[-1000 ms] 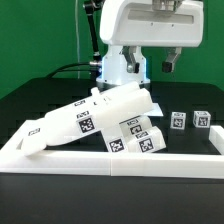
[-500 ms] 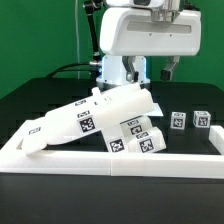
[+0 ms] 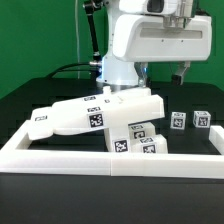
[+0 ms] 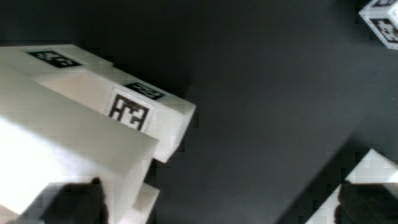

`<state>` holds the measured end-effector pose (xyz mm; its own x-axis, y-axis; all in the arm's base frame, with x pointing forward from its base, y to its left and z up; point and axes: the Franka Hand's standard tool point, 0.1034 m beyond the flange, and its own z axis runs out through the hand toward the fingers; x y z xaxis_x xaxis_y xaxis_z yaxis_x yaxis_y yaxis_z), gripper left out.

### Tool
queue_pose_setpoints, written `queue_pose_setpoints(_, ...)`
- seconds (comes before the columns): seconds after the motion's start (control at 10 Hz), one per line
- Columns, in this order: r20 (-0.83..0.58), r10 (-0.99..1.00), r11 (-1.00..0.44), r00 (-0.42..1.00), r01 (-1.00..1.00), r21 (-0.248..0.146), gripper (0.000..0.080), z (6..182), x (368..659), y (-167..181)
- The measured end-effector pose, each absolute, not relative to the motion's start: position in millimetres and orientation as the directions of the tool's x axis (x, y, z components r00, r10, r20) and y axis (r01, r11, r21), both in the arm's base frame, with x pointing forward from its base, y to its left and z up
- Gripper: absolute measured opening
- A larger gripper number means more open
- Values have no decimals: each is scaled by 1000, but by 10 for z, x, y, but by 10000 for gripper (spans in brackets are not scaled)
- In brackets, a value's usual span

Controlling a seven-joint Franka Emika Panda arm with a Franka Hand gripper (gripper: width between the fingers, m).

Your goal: Assemble chair

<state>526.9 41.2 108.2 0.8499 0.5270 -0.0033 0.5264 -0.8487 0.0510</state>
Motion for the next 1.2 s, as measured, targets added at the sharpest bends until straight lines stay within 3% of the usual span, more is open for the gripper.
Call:
queue_pose_setpoints(0.4,5,524,-851,852,523,52,648,958,5248,577)
queue_pose_setpoints(1.2,23,526,-850,850,524,59,648,988,5286,617)
